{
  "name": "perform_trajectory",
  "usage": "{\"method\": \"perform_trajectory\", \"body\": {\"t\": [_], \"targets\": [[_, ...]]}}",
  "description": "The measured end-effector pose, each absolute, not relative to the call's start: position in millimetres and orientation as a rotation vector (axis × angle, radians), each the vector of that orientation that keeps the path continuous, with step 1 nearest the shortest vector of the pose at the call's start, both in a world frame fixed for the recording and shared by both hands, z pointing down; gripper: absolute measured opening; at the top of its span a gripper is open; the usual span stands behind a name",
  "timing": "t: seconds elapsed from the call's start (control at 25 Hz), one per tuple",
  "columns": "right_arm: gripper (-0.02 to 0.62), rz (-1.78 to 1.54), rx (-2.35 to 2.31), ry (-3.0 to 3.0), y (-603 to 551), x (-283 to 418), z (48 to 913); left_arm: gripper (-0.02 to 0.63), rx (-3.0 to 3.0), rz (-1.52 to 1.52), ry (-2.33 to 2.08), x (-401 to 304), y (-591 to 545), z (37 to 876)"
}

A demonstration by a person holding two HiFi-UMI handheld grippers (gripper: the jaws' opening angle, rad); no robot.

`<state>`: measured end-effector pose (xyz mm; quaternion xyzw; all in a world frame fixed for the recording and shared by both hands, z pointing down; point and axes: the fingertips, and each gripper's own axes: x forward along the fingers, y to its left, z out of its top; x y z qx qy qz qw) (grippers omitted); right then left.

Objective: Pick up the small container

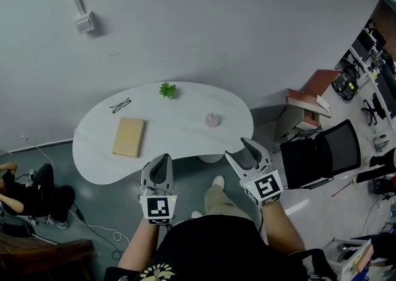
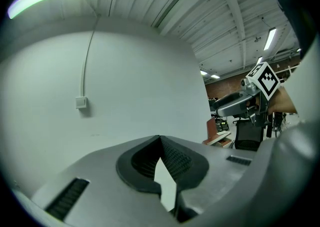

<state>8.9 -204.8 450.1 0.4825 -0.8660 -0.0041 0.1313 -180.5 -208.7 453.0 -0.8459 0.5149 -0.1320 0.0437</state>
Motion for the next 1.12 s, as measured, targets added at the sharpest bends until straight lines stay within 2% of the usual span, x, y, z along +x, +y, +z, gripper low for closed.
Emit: {"method": "perform_trajectory", "body": {"t": [1.12], "targets": [[0.239, 0.009, 1.248, -2.558, -373.2, 51.6, 459.2, 0.005, -2.549, -0.417, 1.604, -109.3, -376.6, 437.1]]}}
